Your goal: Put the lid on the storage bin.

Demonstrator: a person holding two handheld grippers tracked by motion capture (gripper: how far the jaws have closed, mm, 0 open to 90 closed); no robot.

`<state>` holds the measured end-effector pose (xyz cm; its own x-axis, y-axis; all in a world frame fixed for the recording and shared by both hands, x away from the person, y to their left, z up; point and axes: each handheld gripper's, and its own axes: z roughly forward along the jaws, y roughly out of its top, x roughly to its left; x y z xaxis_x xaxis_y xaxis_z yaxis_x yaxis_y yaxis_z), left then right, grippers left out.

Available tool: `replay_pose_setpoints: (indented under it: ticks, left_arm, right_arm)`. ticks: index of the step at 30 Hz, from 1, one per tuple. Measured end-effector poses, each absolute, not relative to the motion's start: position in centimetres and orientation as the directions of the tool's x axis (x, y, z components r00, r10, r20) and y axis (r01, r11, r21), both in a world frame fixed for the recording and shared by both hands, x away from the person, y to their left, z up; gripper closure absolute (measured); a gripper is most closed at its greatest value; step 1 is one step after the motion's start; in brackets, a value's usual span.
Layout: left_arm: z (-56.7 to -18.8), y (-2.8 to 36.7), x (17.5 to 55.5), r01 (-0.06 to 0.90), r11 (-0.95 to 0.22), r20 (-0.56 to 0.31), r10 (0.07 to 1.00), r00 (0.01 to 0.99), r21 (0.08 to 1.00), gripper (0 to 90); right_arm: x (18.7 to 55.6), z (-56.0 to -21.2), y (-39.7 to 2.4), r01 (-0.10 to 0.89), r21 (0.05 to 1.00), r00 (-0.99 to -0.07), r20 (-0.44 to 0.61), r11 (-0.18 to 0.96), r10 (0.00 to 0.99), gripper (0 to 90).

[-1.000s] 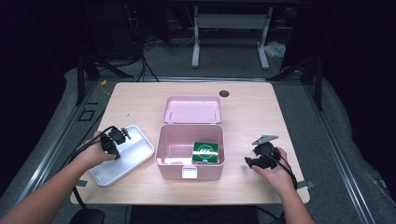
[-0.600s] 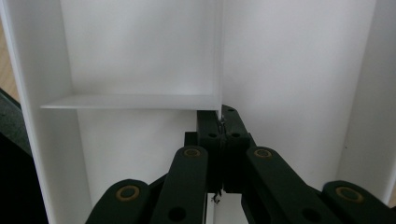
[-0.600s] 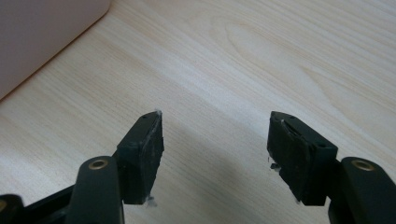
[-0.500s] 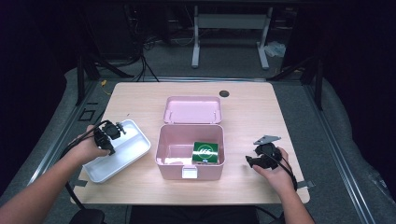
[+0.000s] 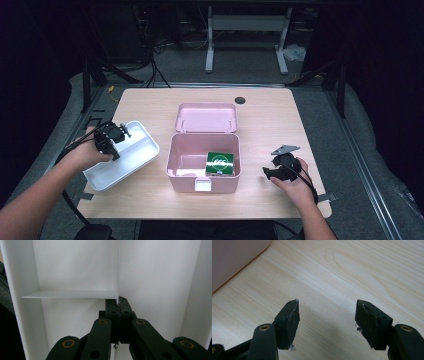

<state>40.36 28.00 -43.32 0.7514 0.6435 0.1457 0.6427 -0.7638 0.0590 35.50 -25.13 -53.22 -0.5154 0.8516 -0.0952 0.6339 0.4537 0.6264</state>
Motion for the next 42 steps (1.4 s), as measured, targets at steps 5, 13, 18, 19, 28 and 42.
replay_pose_setpoints:
  ticks: [5, 13, 18, 19, 28, 42]
  left_arm:
    - [-42.4, 27.7, 40.3, 0.636, -0.769, 0.155, 0.637, 0.755, 0.065, 89.1]
    - [-40.0, 26.7, 40.3, 0.600, -0.798, 0.156, 0.601, 0.784, 0.060, 89.1]
    - [-38.3, 25.5, 40.5, 0.576, -0.815, 0.164, 0.577, 0.800, 0.059, 89.1]
    - [-38.0, 25.2, 40.5, 0.570, -0.819, 0.166, 0.571, 0.804, 0.057, 89.1]
    - [-36.0, 21.8, 40.7, 0.507, -0.860, 0.182, 0.509, 0.842, 0.058, 89.1]
    - [-36.0, 16.1, 41.1, 0.361, -0.931, 0.167, 0.365, 0.916, 0.052, 89.1]
  right_arm:
    - [35.5, -53.2, -25.1, 0.634, 0.626, -0.517, -0.094, 0.454, 0.851, 35.6]
    - [35.5, -53.2, -25.1, 0.634, 0.627, -0.515, -0.094, 0.452, 0.852, 35.6]
    - [35.5, -53.2, -25.1, 0.635, 0.626, -0.515, -0.093, 0.452, 0.852, 35.6]
    - [35.5, -53.2, -25.1, 0.635, 0.626, -0.516, -0.092, 0.452, 0.852, 35.6]
    - [35.5, -53.2, -25.2, 0.635, 0.626, -0.517, -0.089, 0.452, 0.851, 35.6]
    - [35.5, -53.2, -25.2, 0.633, 0.628, -0.517, -0.093, 0.453, 0.851, 35.6]
